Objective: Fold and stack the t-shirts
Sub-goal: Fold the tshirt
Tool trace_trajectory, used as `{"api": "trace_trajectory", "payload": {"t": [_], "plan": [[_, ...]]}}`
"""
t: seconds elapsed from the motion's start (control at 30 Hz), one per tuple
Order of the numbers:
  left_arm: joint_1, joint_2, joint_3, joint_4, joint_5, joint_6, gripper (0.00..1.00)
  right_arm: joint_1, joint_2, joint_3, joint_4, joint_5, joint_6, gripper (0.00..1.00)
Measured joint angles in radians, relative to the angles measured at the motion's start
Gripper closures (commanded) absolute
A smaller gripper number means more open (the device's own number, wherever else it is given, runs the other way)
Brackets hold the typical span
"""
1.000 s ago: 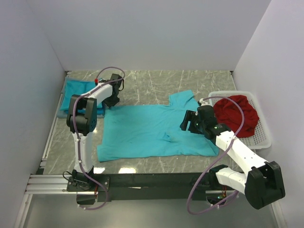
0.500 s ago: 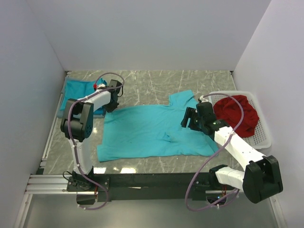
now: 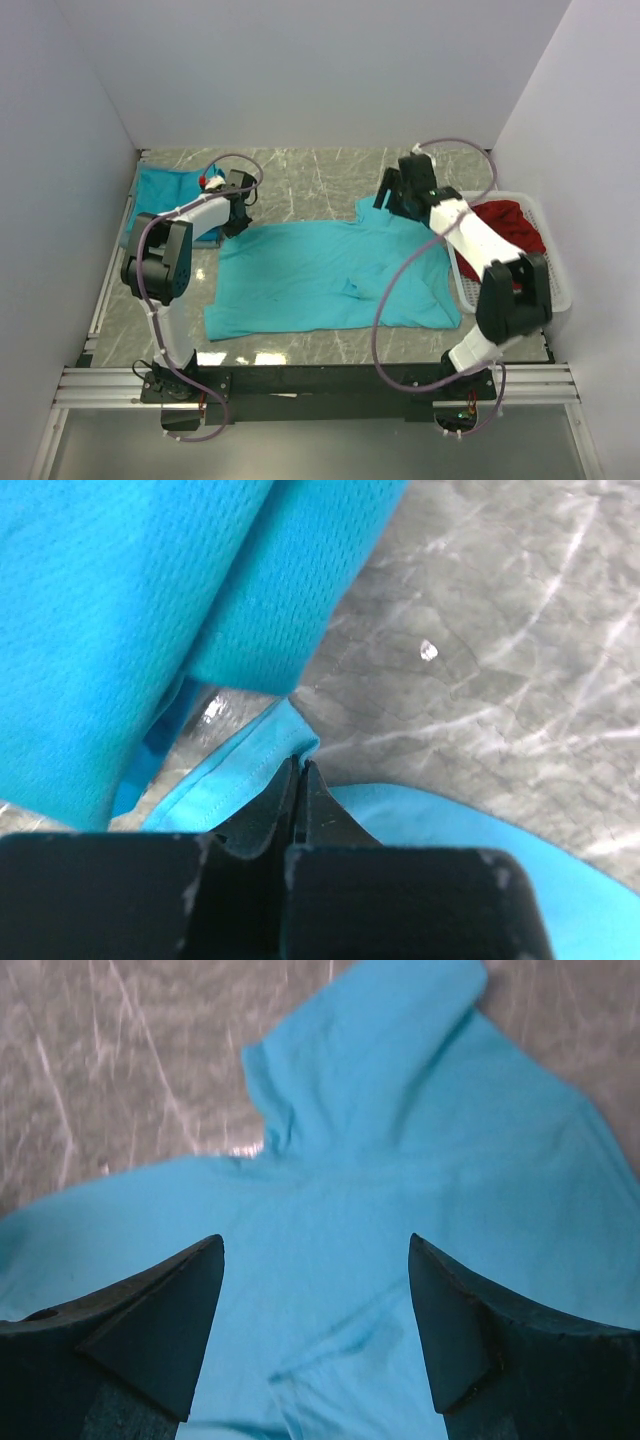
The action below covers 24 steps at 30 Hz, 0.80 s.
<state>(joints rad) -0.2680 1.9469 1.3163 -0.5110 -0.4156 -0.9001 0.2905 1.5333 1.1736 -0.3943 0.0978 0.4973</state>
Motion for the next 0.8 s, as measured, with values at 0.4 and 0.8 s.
{"api": "trace_trajectory", "payload": {"t": [0.4, 0.8], "plan": [[0.000, -0.168, -0.106, 0.129, 0.055, 0.047, 0.99, -0.040, 0.605, 0.626, -0.151, 0.059, -0.048, 0.20], [-0.001, -0.170, -0.106, 0.135, 0.064, 0.070, 0.99, -0.051, 1.003, 1.099, -0.328, 0.100, -0.118, 0.20]]}}
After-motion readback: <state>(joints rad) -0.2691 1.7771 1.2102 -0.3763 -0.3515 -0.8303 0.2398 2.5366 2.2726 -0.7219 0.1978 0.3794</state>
